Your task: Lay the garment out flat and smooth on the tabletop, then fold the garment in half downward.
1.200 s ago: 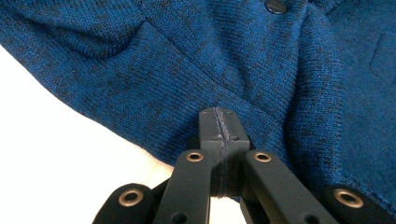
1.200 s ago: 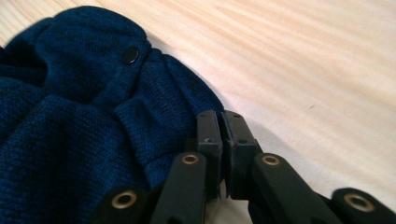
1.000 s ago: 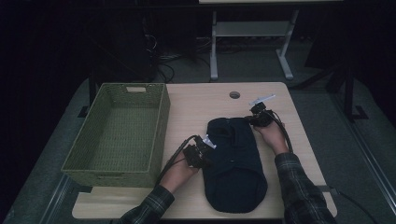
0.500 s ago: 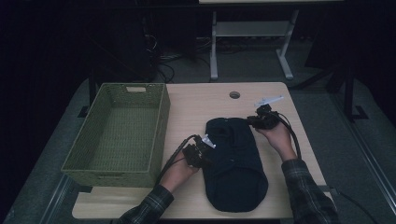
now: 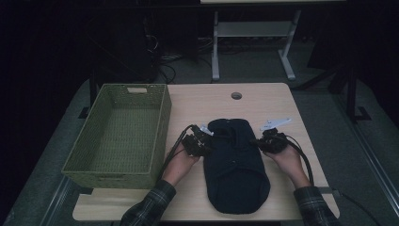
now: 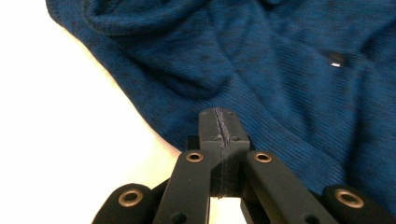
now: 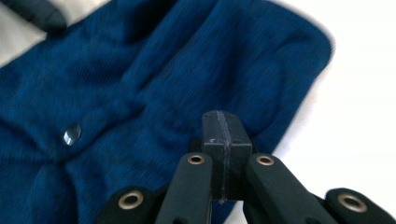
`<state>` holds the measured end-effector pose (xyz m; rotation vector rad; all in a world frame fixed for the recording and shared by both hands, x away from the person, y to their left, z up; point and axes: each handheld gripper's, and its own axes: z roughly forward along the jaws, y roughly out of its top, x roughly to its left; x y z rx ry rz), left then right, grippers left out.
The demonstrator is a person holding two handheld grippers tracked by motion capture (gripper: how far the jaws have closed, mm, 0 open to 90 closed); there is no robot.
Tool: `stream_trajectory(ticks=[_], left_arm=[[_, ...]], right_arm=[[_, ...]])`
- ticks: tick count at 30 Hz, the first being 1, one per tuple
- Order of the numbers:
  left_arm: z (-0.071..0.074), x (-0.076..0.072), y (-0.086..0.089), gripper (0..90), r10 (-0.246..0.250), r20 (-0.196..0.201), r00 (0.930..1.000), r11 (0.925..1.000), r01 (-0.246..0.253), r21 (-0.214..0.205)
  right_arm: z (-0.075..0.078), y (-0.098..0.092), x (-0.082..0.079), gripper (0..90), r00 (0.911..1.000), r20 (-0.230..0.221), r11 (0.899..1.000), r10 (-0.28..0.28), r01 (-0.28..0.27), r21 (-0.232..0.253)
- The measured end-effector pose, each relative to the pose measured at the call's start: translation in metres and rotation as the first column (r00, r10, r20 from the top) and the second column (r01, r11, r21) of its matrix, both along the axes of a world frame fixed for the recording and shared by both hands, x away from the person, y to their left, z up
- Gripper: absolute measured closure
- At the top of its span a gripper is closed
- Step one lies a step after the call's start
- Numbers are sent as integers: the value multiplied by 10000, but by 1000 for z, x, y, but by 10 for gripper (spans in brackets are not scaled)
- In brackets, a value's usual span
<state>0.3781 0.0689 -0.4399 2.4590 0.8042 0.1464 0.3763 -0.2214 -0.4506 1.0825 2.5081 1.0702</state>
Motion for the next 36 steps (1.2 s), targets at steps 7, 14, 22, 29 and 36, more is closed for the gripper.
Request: stream_trajectory(ticks=[7,14,22,29,36], left_arm=[[-9,3,-4,900,-134,-194,9997,9996,139,244],[-8,-14,-10,900,-716,-220,9972,9965,725,417],[-8,-30,-11,900,-1040,-321,9941,9943,1047,219],[-6,-36,-13,900,-1215,-431,9917,9922,1225,218],[13,-20,-3,853,-922,-231,9955,9956,917,-195]], right_arm=[[-14,1,-8,900,9993,-366,9987,34,-52,-498],[-12,3,-26,900,9994,-328,9966,129,-155,-803],[-11,-2,-52,899,9987,-425,9960,298,-333,-833],[-10,-4,-65,856,9971,-543,9955,534,-574,-754],[6,-11,-50,770,9982,-405,9986,437,-448,-281]])
